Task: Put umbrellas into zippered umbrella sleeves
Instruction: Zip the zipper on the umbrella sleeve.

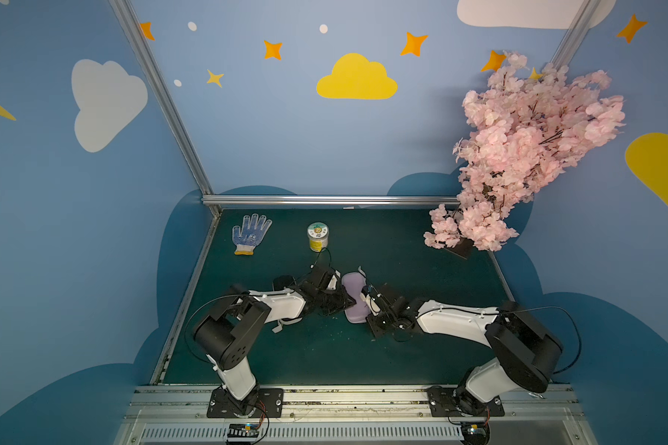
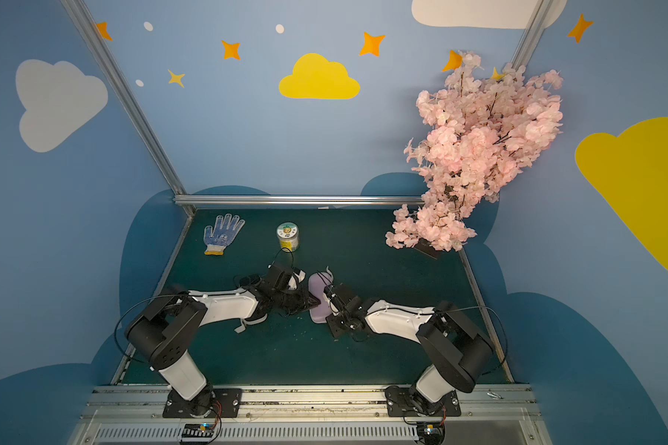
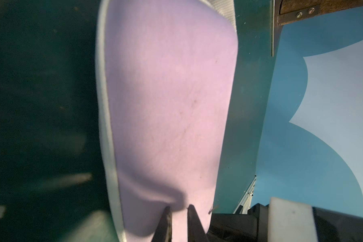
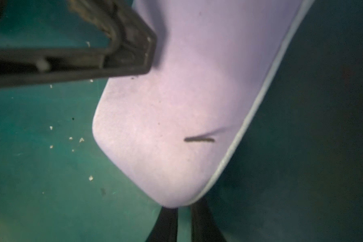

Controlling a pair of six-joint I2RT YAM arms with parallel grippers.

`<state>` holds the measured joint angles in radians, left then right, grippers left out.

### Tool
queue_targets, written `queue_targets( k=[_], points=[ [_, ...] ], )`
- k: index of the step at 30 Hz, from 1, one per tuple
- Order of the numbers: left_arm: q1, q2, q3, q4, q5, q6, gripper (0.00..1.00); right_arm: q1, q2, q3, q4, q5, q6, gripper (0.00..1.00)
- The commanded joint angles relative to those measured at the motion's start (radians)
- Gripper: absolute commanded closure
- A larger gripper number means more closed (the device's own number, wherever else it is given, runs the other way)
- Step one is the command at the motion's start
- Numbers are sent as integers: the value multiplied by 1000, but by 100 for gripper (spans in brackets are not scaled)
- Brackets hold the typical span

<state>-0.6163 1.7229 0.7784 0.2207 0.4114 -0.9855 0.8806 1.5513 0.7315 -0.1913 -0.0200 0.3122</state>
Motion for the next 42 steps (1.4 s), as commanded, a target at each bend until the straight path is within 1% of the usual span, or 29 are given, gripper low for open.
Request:
queue_targets(
  k=[1,5,10,12,14,16,18,21,24,26,28,31,33,36,39,42],
  points=[
    [-10,80,-54,-86,-104,-40,83,30,-34,36,-28,50,26,93],
    [-28,118,-50,-30,-102,-100,83,71,-35,60,-49,73,19,100],
    [-41,141,-22,-9,-110,-141,83,110,-8,96,-63,81,-10,100],
    [-46,134,-16,-7,-117,-151,83,122,4,107,-76,103,-19,100],
    [-49,122,-16,-8,-112,-156,83,111,14,108,-93,121,-5,100],
    [-43,96,-24,-17,-97,-148,82,80,13,87,-83,102,15,100],
    [-22,49,-31,-36,-68,-121,80,47,12,62,-75,70,22,100],
    [15,-45,3,-150,-25,-6,74,23,-1,25,-67,44,17,100],
    [41,-119,52,-289,-13,122,62,20,-24,-4,-68,40,6,100],
    [58,-136,47,-321,-7,171,55,11,-36,-19,-63,34,4,100],
    [62,-123,29,-326,-1,204,49,-4,-40,-31,-55,21,1,100],
    [46,-60,18,-262,36,199,43,-24,-42,-36,-44,1,0,100],
    [31,-12,15,-195,63,167,42,-34,-43,-37,-35,-12,2,100],
    [9,39,11,-84,96,108,42,-47,-49,-35,-30,-27,5,100],
    [-12,76,8,-15,115,58,48,-54,-59,-32,-39,-22,13,100],
    [-40,99,-20,79,134,-19,55,-55,-78,-33,-59,-4,25,100]
  ],
)
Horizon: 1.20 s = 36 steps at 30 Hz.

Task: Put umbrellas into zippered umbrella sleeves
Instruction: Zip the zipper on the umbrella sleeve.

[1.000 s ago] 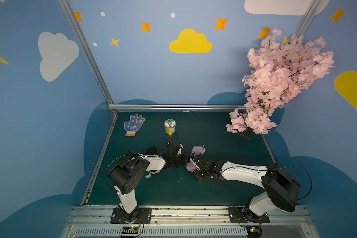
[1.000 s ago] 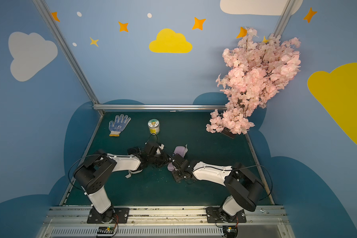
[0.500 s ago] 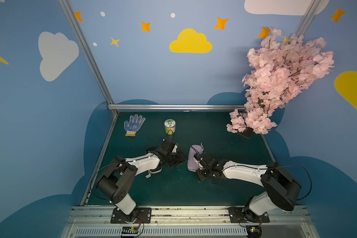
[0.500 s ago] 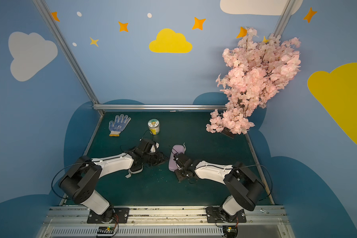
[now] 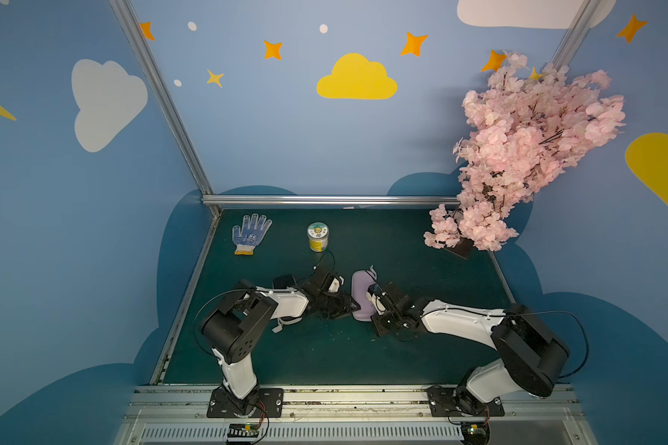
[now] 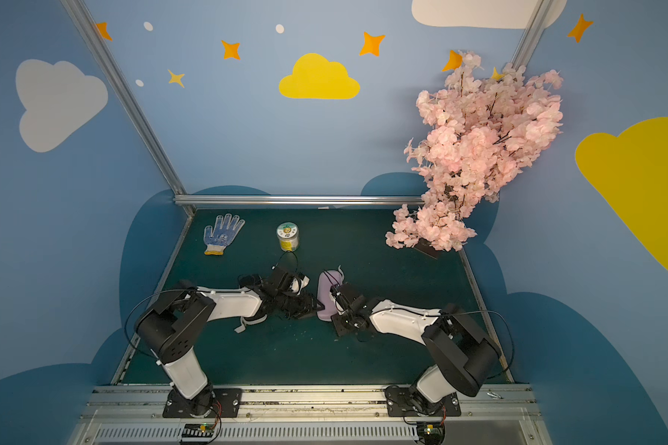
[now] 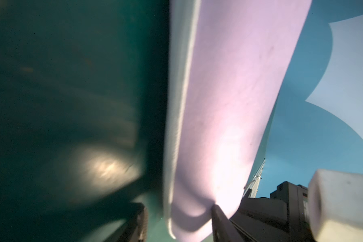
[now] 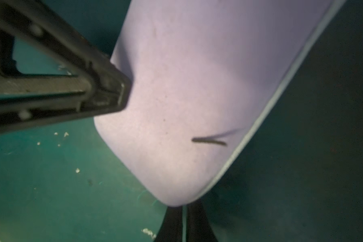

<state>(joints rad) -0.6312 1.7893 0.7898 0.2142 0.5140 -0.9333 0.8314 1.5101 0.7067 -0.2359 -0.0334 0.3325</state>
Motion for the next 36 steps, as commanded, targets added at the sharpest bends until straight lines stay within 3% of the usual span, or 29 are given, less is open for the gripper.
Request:
queue_targets(
  k=[1,6,10,13,20,24,28,36],
  points=[
    [-38,37,-45,111,26,-99,58,-6,-44,-9,-25,24,12,100],
    [-98,67,-135,293,-63,-302,72,8,-70,-9,-58,84,72,100],
    [-169,95,-149,435,-154,-471,76,64,-37,31,-91,128,70,100],
    [-200,75,-150,458,-234,-540,76,78,-29,26,-67,89,43,100],
    [-285,4,-164,401,-383,-611,77,51,-72,15,-24,128,14,100],
    [-299,-51,-208,358,-448,-633,76,4,-88,23,-25,77,-28,100],
    [-301,-56,-195,330,-495,-628,75,51,-126,10,16,-18,-72,100],
    [-329,-8,-178,369,-552,-667,75,80,-117,-20,49,12,-61,100]
  ],
)
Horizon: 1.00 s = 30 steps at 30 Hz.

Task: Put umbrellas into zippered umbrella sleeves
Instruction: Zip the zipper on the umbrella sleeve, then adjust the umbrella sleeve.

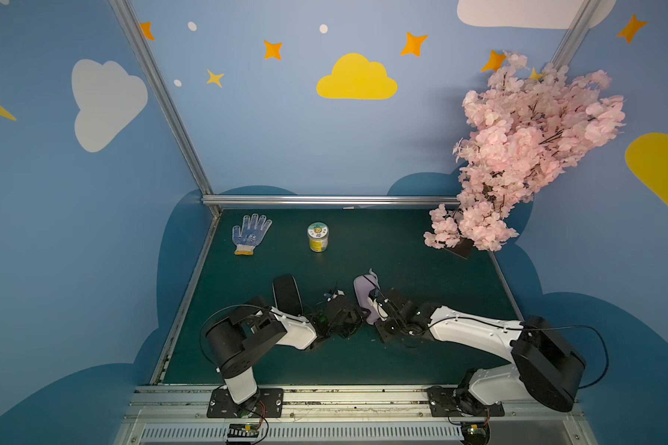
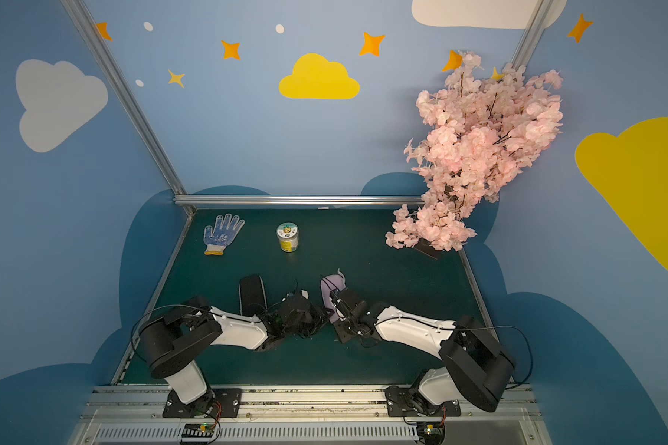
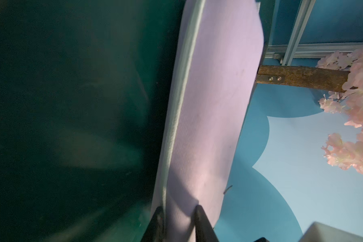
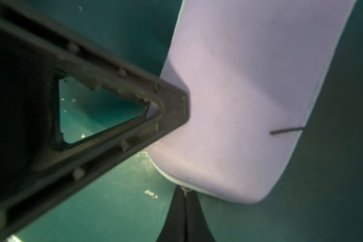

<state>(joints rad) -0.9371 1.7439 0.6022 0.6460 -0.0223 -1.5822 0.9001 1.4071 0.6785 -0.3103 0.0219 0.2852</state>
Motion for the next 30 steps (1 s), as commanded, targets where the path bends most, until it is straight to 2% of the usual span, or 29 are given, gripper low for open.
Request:
queue_targets(
  k=[1,5,8,12,16,18,20,23,26,30],
  points=[
    [-28,33,14,-73,-16,-12,75,-1,0,13,115,-30,-6,100],
    [-31,-26,0,-140,-11,31,73,-76,46,36,83,-46,12,100],
    [-1,-124,6,-301,27,142,62,-89,27,24,68,-37,-23,100],
    [109,-263,79,-586,86,391,46,-122,-7,3,39,-77,-78,100],
    [239,-306,196,-743,123,644,39,-165,0,17,10,-135,-143,100],
    [303,-263,265,-740,179,773,36,-187,18,53,-40,-107,-163,100],
    [365,-181,362,-763,226,852,35,-226,38,90,-80,-106,-159,100],
    [435,-20,529,-776,375,927,34,-249,56,118,-93,-144,-154,100],
    [429,143,731,-866,430,1026,33,-250,76,126,-98,-157,-141,100],
    [400,331,928,-1067,396,1166,33,-261,101,137,-107,-136,-127,100]
  ],
)
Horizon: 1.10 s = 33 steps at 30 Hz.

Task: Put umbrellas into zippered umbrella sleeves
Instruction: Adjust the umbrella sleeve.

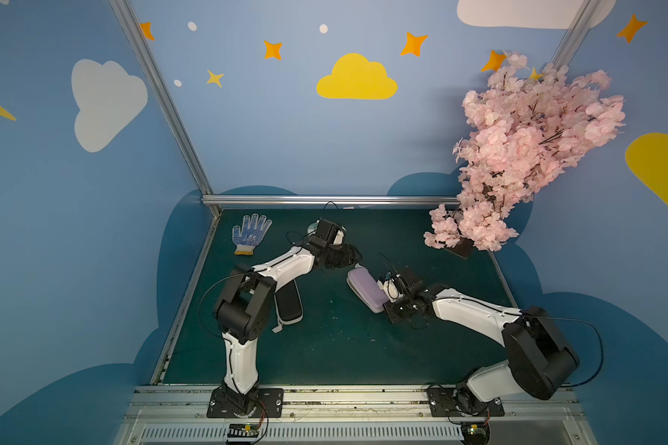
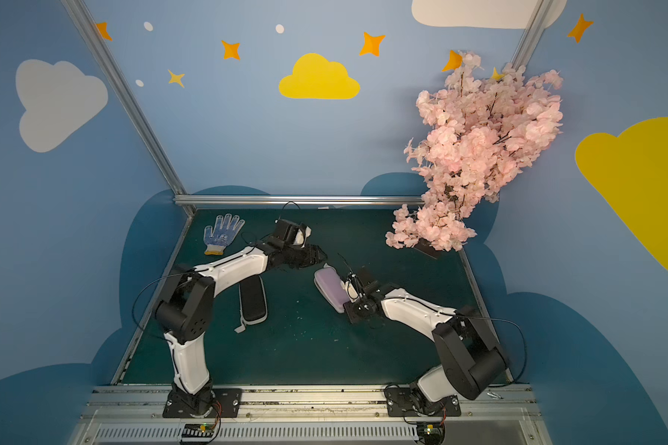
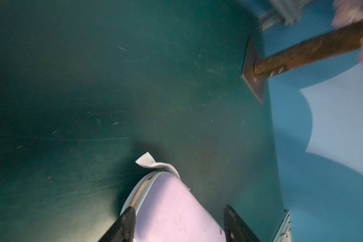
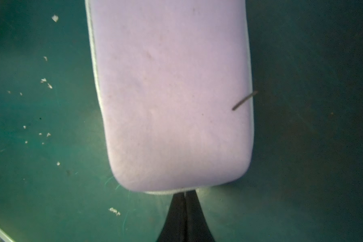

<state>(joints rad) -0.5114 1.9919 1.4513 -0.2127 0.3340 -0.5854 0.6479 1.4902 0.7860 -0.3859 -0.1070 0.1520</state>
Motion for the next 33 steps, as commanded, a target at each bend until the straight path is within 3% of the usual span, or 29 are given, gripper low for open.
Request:
queue_targets(
  k=[1,6,13,23,27,33],
  points=[
    [-25,107,85,-224,28,186,34,-14,25,36,-31,-5,8,100],
    [-15,112,-28,-151,98,150,38,-29,71,80,-31,5,0,100],
    [15,-90,-333,20,206,1,42,-35,146,166,-27,-1,-36,100],
    [96,-370,-632,-16,165,-119,44,-44,304,343,-90,-57,-131,100],
    [130,-455,-587,-176,85,-64,43,-46,333,368,-110,-56,-161,100],
    [93,-478,-309,-440,-78,63,44,-42,347,410,-139,-32,-204,100]
  ],
)
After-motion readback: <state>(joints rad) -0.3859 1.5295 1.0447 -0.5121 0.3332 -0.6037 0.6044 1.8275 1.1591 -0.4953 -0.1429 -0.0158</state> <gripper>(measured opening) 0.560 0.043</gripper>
